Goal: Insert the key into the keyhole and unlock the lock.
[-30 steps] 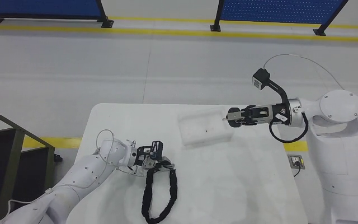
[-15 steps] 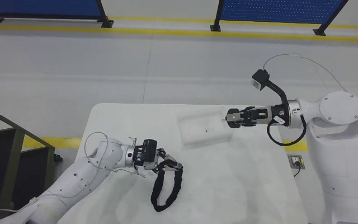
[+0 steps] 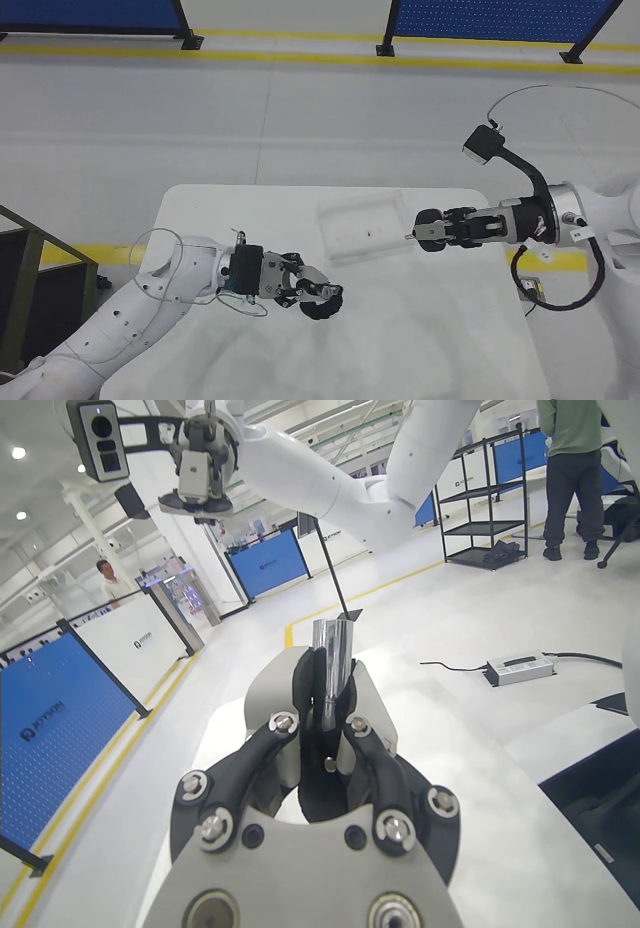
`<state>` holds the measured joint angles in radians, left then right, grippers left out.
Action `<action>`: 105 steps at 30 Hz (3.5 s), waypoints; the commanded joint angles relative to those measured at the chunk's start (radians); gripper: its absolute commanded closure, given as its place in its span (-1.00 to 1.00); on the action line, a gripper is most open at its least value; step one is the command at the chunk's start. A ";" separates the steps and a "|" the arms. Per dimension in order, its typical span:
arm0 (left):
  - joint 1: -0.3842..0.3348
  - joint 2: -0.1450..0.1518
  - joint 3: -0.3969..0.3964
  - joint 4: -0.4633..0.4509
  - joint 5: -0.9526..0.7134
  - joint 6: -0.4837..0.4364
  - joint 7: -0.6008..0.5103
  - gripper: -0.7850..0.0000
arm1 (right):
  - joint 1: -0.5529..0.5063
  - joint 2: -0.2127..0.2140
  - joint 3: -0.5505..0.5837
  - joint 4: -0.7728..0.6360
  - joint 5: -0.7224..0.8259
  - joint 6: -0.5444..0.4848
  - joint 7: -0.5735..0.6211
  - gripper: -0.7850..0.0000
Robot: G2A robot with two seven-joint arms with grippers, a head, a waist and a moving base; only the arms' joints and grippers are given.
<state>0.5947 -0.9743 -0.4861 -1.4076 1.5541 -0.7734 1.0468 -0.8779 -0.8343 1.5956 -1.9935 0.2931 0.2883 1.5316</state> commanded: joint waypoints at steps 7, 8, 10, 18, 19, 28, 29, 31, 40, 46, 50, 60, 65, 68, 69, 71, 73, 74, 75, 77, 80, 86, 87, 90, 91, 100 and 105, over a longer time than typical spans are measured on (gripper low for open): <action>-0.043 -0.017 0.019 -0.001 -0.042 0.048 0.048 1.00 | 0.000 0.027 -0.012 -0.012 0.071 0.036 -0.036 1.00; -0.043 -0.017 0.019 -0.001 -0.042 0.048 0.048 1.00 | 0.000 0.027 -0.012 -0.012 0.071 0.036 -0.036 1.00; -0.043 -0.017 0.019 -0.001 -0.042 0.048 0.048 1.00 | 0.000 0.027 -0.012 -0.012 0.071 0.036 -0.036 1.00; -0.043 -0.017 0.019 -0.001 -0.042 0.048 0.048 1.00 | 0.000 0.027 -0.012 -0.012 0.071 0.036 -0.036 1.00; -0.043 -0.017 0.019 -0.001 -0.042 0.048 0.048 1.00 | 0.000 0.027 -0.012 -0.012 0.071 0.036 -0.036 1.00; 0.035 -0.019 -0.023 -0.002 -0.193 0.102 -0.035 1.00 | 0.016 0.054 -0.050 -0.062 -0.055 0.026 -0.025 1.00; 0.041 -0.022 -0.026 0.001 -0.207 0.099 -0.054 1.00 | 0.027 0.061 -0.065 -0.068 -0.051 0.028 -0.028 1.00; 0.051 -0.033 -0.026 0.002 -0.245 0.099 -0.073 1.00 | 0.055 0.080 -0.103 -0.085 -0.071 0.035 -0.035 1.00; 0.005 -0.134 0.025 0.117 -0.318 0.147 -0.115 1.00 | 0.167 0.208 -0.259 -0.130 -0.057 0.120 -0.119 1.00; -0.039 -0.216 0.081 0.219 -0.284 0.152 -0.082 1.00 | 0.235 0.314 -0.346 -0.175 0.036 0.185 -0.184 1.00; -0.060 -0.269 0.112 0.273 -0.247 0.172 -0.037 1.00 | 0.291 0.384 -0.415 -0.212 0.056 0.217 -0.217 1.00; -0.068 -0.299 0.125 0.302 -0.225 0.190 -0.012 1.00 | 0.349 0.443 -0.469 -0.215 0.100 0.245 -0.244 1.00; -0.068 -0.299 0.125 0.302 -0.225 0.190 -0.012 1.00 | 0.349 0.443 -0.469 -0.215 0.100 0.245 -0.244 1.00; -0.068 -0.299 0.125 0.302 -0.225 0.190 -0.012 1.00 | 0.349 0.443 -0.469 -0.215 0.100 0.245 -0.244 1.00; -0.068 -0.299 0.125 0.302 -0.225 0.190 -0.012 1.00 | 0.346 0.442 -0.470 -0.214 0.099 0.244 -0.251 1.00; -0.068 -0.299 0.125 0.302 -0.225 0.190 -0.012 1.00 | 0.328 0.443 -0.479 -0.218 0.084 0.250 -0.270 1.00; -0.047 -0.300 0.113 0.290 -0.233 0.222 -0.060 1.00 | 0.327 0.442 -0.483 -0.226 0.086 0.273 -0.276 1.00; -0.038 -0.300 0.106 0.281 -0.236 0.228 -0.075 1.00 | 0.330 0.442 -0.487 -0.231 0.084 0.282 -0.282 1.00; -0.033 -0.301 0.101 0.276 -0.231 0.237 -0.089 1.00 | 0.332 0.441 -0.493 -0.231 0.091 0.292 -0.292 1.00; -0.021 -0.305 0.092 0.267 -0.229 0.249 -0.106 1.00 | 0.344 0.440 -0.505 -0.239 0.104 0.314 -0.314 1.00; -0.008 -0.315 0.081 0.266 -0.222 0.278 -0.121 1.00 | 0.367 0.442 -0.529 -0.246 0.124 0.347 -0.346 1.00; 0.001 -0.341 0.071 0.278 -0.197 0.312 -0.117 1.00 | 0.427 0.469 -0.603 -0.268 0.109 0.392 -0.392 1.00; 0.001 -0.346 0.070 0.283 -0.189 0.316 -0.114 1.00 | 0.438 0.475 -0.617 -0.268 0.106 0.401 -0.401 1.00; 0.001 -0.358 0.067 0.297 -0.176 0.313 -0.110 1.00 | 0.469 0.490 -0.657 -0.269 0.104 0.423 -0.423 1.00; 0.000 -0.362 0.068 0.301 -0.170 0.309 -0.111 1.00 | 0.480 0.494 -0.669 -0.269 0.112 0.431 -0.430 1.00; 0.009 -0.393 0.057 0.329 -0.150 0.286 -0.108 1.00 | 0.576 0.517 -0.799 -0.290 0.114 0.466 -0.466 1.00; 0.012 -0.406 0.047 0.341 -0.137 0.268 -0.106 1.00 | 0.635 0.517 -0.861 -0.301 0.109 0.500 -0.500 1.00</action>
<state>0.6063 -1.3781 -0.4371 -1.0688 1.4139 -0.5007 0.9403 -0.2544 -0.3169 0.7456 -2.2923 0.4063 0.7805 1.0394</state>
